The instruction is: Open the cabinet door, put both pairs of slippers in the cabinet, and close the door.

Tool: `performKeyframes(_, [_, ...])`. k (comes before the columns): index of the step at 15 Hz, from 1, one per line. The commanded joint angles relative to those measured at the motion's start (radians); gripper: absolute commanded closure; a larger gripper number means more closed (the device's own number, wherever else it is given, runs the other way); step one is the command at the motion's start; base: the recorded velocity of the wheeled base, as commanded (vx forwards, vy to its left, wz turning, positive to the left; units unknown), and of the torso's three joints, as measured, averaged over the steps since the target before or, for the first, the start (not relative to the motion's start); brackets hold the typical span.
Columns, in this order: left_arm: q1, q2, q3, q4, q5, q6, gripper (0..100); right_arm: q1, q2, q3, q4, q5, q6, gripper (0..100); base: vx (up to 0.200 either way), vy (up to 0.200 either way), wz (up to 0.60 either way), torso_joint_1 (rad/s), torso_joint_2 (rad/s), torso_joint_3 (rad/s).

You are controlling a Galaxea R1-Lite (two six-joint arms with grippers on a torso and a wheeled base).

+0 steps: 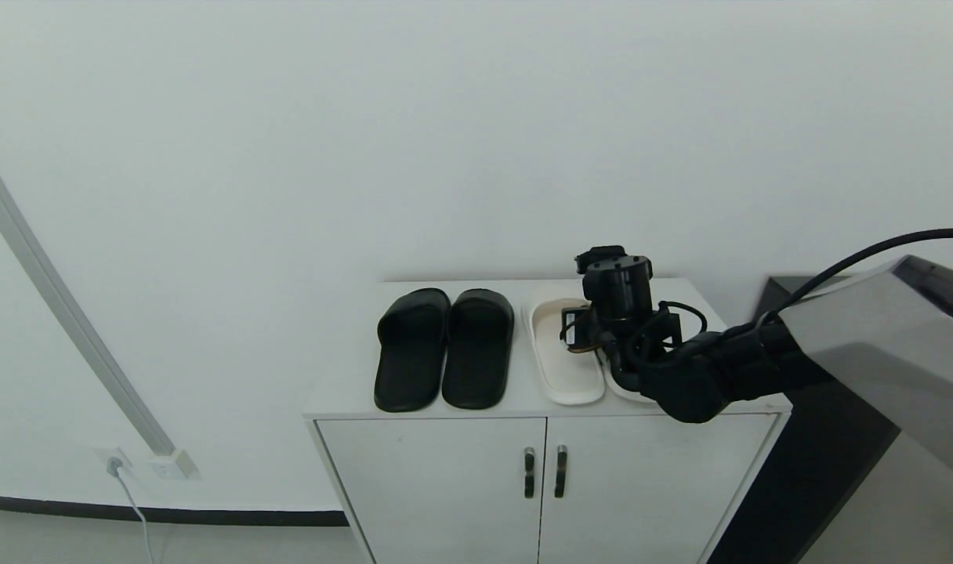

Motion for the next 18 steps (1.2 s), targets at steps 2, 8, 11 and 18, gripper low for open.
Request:
performKeyframes(2, [0.0, 0.001, -0.001, 0.0, 0.0, 0.0, 100, 0.041, -0.195, 0.127, -0.003, 0.0, -0.022, 100, 0.0, 0.0, 0.0, 0.0, 0.0, 0.0])
performKeyframes(8, [0.002, 0.001, 0.0, 0.0, -0.001, 0.004, 100, 0.143, -0.652, 0.621, -0.001, 0.328, -0.023, 100, 0.0, 0.0, 0.0, 0.0, 0.0, 0.0])
performKeyframes(11, [0.002, 0.001, 0.0, 0.0, 0.0, 0.004, 100, 0.143, -0.819, 0.777, 0.006, 0.56, -0.025, 100, 0.0, 0.0, 0.0, 0.0, 0.0, 0.0])
performKeyframes(18, [0.0, 0.001, 0.0, 0.0, -0.001, 0.007, 100, 0.162, -0.848, 0.811, 0.094, 0.652, -0.065, 100, 0.0, 0.0, 0.0, 0.0, 0.0, 0.0])
